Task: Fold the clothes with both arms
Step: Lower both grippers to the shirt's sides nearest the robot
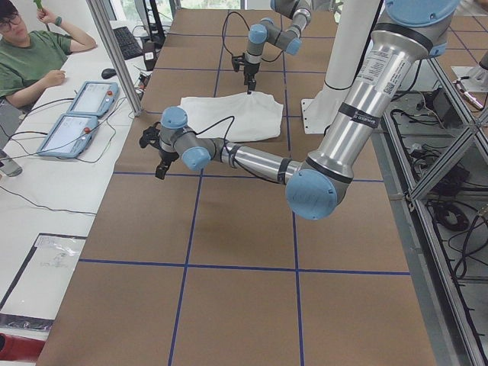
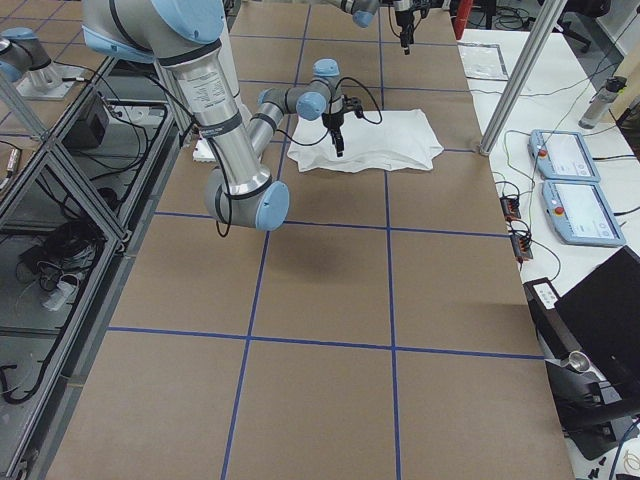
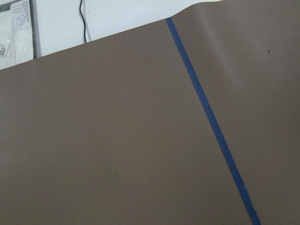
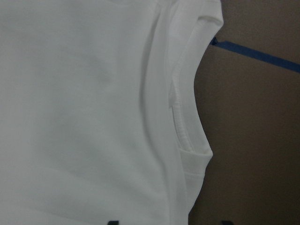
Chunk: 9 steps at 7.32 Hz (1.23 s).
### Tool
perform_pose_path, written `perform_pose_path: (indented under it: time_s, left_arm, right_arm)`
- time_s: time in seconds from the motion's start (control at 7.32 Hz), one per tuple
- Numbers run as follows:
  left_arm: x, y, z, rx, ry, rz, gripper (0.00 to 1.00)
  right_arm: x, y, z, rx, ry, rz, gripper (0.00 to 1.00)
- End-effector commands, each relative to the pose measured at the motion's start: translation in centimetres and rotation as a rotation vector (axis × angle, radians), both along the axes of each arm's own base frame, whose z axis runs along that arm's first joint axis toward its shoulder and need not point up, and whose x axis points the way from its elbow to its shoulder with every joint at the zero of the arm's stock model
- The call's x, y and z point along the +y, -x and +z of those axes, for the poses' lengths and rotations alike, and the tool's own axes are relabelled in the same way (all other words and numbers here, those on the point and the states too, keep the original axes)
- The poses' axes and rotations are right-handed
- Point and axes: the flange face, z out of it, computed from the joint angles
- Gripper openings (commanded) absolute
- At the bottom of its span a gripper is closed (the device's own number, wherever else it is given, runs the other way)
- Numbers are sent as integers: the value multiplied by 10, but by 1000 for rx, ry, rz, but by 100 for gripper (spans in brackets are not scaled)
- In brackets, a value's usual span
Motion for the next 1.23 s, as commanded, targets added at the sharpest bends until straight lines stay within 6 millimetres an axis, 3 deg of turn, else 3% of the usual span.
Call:
perform_pose_path:
  time_s: [0.0,0.27,0.41,0.55,0.68,0.82,1.09]
  left_arm:
    - [79,-24,-33,131,74,12,100]
    - [198,-78,-85,274,229,41,100]
    - [239,-119,-105,313,302,20,100]
    - [275,-163,-106,317,358,-6,100]
    - [304,-196,-110,328,404,-31,100]
    - [319,-218,-121,345,437,-27,100]
    - [348,-251,-133,361,469,-13,100]
  right_arm:
    - [10,-21,25,-225,66,73,100]
    - [26,-50,58,-336,141,147,100]
    - [28,-50,54,-343,148,153,100]
    - [29,-51,52,-347,146,152,100]
    - [29,-51,52,-346,147,152,100]
    - [28,-51,52,-346,146,154,100]
    - [29,-50,51,-347,145,152,100]
